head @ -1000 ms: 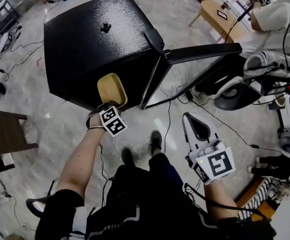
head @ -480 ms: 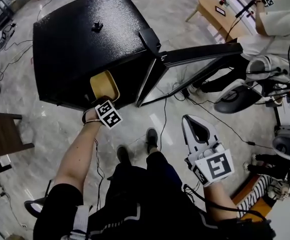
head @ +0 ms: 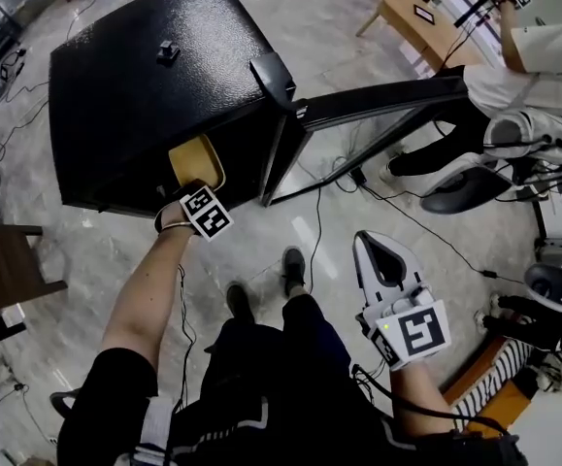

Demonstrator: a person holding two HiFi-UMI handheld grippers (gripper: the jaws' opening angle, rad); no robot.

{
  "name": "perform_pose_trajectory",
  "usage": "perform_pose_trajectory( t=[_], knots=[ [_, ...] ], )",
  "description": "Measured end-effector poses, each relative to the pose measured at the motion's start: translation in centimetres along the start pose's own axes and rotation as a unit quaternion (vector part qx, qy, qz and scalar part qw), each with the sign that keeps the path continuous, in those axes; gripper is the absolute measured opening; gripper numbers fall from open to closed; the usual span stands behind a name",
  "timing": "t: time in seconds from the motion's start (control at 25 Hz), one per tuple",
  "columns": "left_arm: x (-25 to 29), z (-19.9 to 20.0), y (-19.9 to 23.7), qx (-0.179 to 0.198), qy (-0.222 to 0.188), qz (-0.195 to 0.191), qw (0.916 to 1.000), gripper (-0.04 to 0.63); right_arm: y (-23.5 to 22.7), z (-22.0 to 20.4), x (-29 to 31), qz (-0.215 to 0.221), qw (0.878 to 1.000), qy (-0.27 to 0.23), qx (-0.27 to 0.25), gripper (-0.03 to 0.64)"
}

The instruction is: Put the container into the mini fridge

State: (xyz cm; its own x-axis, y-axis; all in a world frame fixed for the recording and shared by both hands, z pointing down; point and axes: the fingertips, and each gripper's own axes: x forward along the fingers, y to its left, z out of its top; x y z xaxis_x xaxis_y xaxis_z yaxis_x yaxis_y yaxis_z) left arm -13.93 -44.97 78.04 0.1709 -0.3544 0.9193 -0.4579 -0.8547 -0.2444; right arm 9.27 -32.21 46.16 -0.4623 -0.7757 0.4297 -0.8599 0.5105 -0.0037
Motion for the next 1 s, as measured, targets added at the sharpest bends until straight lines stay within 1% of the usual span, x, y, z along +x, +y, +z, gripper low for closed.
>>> perform_pose_trajectory(
  t=[0.2,0.32,0.48,0.52,0.64,0.76,0.92,1.0],
  knots=[
    [0.5,0.1,1.2,-0.008,0.011,0.017,0.9998,0.012,-0.3,0.0,0.3,-0.005,1.0,-0.011,0.007,0.017],
    [0.7,0.1,1.7,-0.006,0.018,0.023,0.9996,0.012,-0.4,0.4,0.3,-0.008,1.0,-0.019,0.011,0.017],
    [1.3,0.2,1.5,-0.008,0.029,0.01,0.9995,0.014,-1.1,-0.1,0.1,-0.011,1.0,-0.018,0.015,0.017],
    [1.3,0.2,1.7,-0.01,0.03,0.012,0.9994,0.014,-1.2,-0.4,0.0,-0.01,1.0,-0.015,0.016,0.017],
    [1.5,0.0,2.2,-0.011,0.031,0.027,0.9991,0.014,-1.2,-1.7,-0.2,-0.003,1.0,0.007,0.019,0.017],
    [1.7,0.0,2.4,-0.01,0.03,0.031,0.999,0.015,-1.3,-2.3,0.0,0.0,1.0,0.014,0.02,0.017],
    [1.8,0.1,2.5,-0.006,0.027,0.034,0.999,0.015,-1.4,-1.2,0.5,-0.005,1.0,-0.009,0.02,0.017],
    [1.4,0.5,2.5,-0.006,0.018,0.035,0.9992,0.015,-1.4,-1.1,0.6,-0.005,1.0,-0.011,0.019,0.017]
  ],
)
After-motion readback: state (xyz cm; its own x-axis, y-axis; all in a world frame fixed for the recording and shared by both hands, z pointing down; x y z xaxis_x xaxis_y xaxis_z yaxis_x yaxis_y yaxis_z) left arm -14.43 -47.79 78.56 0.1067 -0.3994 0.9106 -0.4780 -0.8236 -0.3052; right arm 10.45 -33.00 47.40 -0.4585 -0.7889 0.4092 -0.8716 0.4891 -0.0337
